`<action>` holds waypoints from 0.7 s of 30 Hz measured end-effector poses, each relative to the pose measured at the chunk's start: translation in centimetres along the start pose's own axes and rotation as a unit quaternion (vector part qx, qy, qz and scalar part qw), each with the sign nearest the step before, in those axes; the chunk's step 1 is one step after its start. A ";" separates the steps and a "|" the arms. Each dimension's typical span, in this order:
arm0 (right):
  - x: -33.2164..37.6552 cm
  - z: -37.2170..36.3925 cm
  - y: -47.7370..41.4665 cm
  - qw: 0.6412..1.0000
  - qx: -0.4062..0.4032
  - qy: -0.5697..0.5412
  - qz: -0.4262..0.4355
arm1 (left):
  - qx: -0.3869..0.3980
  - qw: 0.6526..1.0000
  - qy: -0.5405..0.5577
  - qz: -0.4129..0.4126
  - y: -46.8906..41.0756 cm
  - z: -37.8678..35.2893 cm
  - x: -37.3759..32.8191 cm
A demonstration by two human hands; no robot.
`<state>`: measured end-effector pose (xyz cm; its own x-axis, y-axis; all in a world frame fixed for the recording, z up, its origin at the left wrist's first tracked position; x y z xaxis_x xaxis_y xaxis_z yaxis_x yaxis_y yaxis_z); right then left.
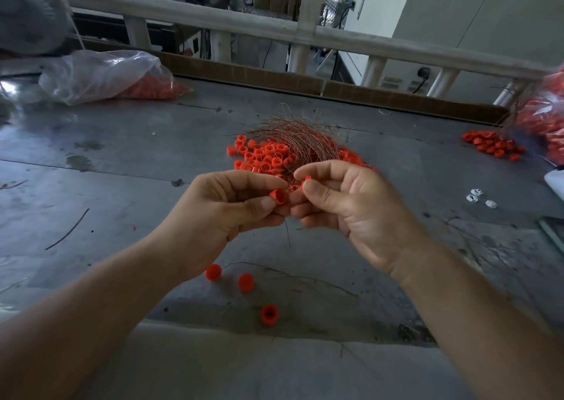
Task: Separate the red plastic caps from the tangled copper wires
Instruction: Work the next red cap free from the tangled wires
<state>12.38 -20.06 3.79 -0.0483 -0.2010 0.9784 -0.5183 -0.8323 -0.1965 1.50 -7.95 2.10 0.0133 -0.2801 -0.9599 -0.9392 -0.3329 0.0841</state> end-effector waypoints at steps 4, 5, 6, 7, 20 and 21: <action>-1.1 -0.1 0.2 0.992 -0.041 0.089 0.079 | -0.024 1.000 -0.004 -0.002 -0.1 -0.1 0.1; -1.1 -0.2 0.2 0.986 -0.036 0.128 0.104 | -0.031 0.999 -0.008 -0.004 -0.2 -0.1 0.2; -1.2 -0.3 0.2 0.980 -0.031 0.154 0.120 | -0.037 0.999 -0.011 -0.005 -0.1 -0.1 0.2; -1.4 -0.4 0.2 0.977 -0.034 0.163 0.132 | -0.042 0.999 -0.014 -0.006 -0.1 0.0 0.2; -1.5 -1.3 0.7 0.951 -0.059 0.215 0.215 | -0.062 0.997 -0.050 -0.018 0.0 -0.1 0.3; -1.4 -1.3 0.7 0.948 -0.060 0.222 0.220 | -0.062 0.996 -0.054 -0.018 0.0 -0.1 0.3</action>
<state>10.94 -19.67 2.35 -0.6230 -0.2561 0.7391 -0.4562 -0.6486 -0.6093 1.50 -8.12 1.88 0.0038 -0.1695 -0.9855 -0.8886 -0.4526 0.0744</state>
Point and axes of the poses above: each hand's wrist, its own y-axis away from the middle knuckle, its own z-axis out of the back of the hand, x = y × z, the point moved 2 cm from there along -y, towards the middle knuckle, and after that the axes turned 9 degrees about z, right-handed, at the moved point
